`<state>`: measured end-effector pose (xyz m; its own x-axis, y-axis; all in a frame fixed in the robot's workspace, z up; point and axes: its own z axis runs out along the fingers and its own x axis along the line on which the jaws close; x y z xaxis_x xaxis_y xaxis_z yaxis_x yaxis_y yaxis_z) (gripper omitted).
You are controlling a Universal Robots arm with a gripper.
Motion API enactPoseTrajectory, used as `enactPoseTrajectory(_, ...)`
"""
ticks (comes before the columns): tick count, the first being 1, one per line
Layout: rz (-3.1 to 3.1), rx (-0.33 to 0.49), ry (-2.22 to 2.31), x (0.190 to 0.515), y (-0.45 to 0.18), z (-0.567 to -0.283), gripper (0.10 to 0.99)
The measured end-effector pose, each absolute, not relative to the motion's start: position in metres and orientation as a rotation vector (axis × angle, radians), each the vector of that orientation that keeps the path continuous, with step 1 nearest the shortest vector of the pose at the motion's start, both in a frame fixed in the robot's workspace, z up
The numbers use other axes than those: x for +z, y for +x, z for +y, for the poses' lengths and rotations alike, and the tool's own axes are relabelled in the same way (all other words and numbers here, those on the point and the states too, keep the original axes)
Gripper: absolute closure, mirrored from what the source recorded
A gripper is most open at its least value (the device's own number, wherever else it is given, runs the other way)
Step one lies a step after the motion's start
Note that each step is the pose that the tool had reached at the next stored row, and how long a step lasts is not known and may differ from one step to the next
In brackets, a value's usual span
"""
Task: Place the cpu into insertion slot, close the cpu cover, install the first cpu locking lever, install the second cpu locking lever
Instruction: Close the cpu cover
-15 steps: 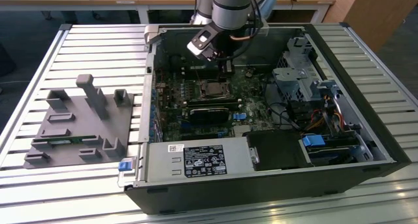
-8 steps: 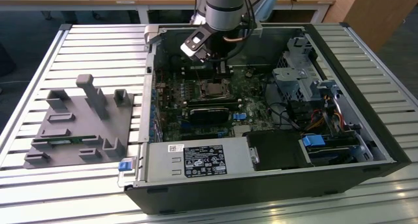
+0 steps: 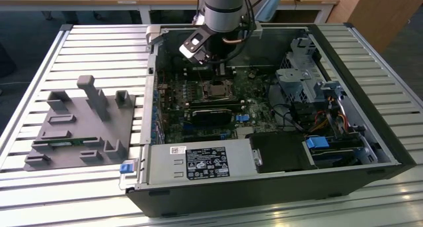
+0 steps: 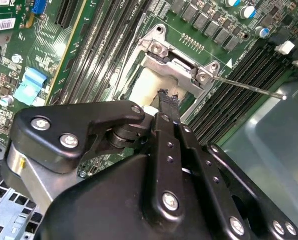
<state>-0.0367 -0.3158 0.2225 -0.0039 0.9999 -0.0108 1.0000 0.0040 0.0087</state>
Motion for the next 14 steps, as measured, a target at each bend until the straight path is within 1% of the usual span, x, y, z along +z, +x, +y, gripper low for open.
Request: enactPoseTrajectory(14, 2.223, -0.002, 2.201, 0.2125, -0.0464, -0.3157, 0.976)
